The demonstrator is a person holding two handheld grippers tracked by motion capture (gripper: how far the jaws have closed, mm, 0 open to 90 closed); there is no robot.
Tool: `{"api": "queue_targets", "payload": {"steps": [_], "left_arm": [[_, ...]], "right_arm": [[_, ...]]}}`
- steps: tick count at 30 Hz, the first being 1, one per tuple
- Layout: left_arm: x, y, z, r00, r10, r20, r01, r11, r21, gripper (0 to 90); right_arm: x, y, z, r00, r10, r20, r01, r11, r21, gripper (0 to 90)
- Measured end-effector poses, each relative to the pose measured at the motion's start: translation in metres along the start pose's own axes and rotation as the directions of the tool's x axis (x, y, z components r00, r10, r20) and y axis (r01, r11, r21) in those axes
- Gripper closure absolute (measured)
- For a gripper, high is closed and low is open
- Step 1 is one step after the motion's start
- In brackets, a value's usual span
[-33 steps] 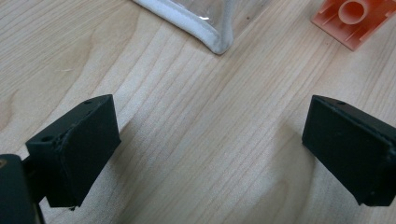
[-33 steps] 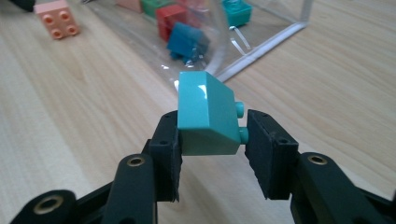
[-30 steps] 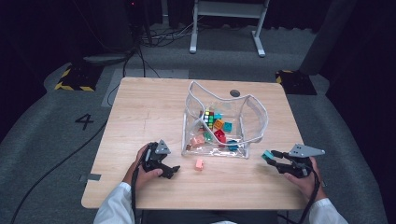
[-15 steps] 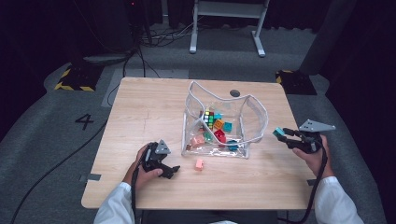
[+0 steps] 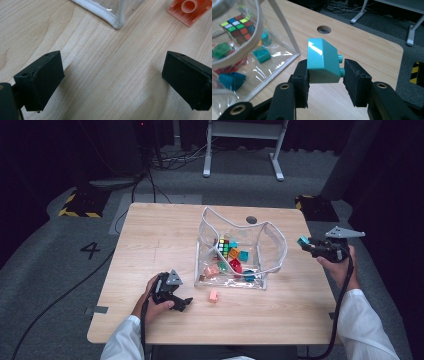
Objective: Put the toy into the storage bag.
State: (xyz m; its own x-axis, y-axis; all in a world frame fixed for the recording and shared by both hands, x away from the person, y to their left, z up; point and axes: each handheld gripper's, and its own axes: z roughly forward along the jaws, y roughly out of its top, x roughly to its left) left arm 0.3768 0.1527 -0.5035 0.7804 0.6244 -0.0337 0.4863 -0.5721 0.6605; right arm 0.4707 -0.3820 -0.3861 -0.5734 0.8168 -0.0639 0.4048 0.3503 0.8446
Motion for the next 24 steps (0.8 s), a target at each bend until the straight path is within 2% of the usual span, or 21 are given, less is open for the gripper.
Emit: {"api": "queue_targets", "payload": {"steps": [2,5,7,10,16,19,21,22,24], "left_arm": [[0.0,0.0,0.0,1.0,-0.001,0.0,0.001,1.0,0.004,3.9],[0.0,0.0,0.0,1.0,0.0,0.0,0.0,1.0,0.004,3.9],[0.0,0.0,-0.001,0.9999,0.003,-0.014,-0.003,1.0,0.009,3.9],[0.0,0.0,0.0,1.0,0.005,0.004,-0.005,1.0,0.008,3.6],[0.0,0.0,0.0,1.0,0.006,0.001,-0.006,1.0,0.007,3.6],[0.0,0.0,0.0,1.0,0.005,0.003,-0.005,1.0,0.007,3.6],[0.0,0.0,0.0,1.0,0.006,0.001,-0.006,1.0,0.007,3.6],[0.0,0.0,0.0,0.9999,0.004,0.012,-0.004,1.0,0.004,3.6],[0.0,0.0,-0.001,1.0,0.001,0.002,-0.001,0.9999,0.011,3.6]], "right_arm": [[-0.002,0.007,0.0,0.9997,-0.009,0.025,0.009,1.0,0.003,57.3],[-0.007,0.017,-0.003,0.9994,0.0,0.035,0.0,1.0,-0.008,57.3],[-0.009,0.024,-0.006,0.9992,0.006,0.04,-0.005,0.9998,-0.017,57.3],[-0.013,0.035,-0.009,0.9984,0.006,0.057,-0.005,0.9999,-0.016,57.3],[-0.015,0.053,-0.015,0.9984,0.005,0.057,-0.002,0.9989,-0.047,57.3],[-0.01,0.063,-0.02,0.9995,-0.007,0.032,0.009,0.9967,-0.081,57.3],[-0.006,0.068,-0.021,0.9995,-0.024,0.021,0.026,0.9963,-0.082,57.3],[-0.003,0.071,-0.021,0.9994,-0.033,0.013,0.034,0.9961,-0.082,57.3],[0.002,0.076,-0.022,0.9986,-0.052,-0.007,0.051,0.9947,-0.089,57.3]]}}
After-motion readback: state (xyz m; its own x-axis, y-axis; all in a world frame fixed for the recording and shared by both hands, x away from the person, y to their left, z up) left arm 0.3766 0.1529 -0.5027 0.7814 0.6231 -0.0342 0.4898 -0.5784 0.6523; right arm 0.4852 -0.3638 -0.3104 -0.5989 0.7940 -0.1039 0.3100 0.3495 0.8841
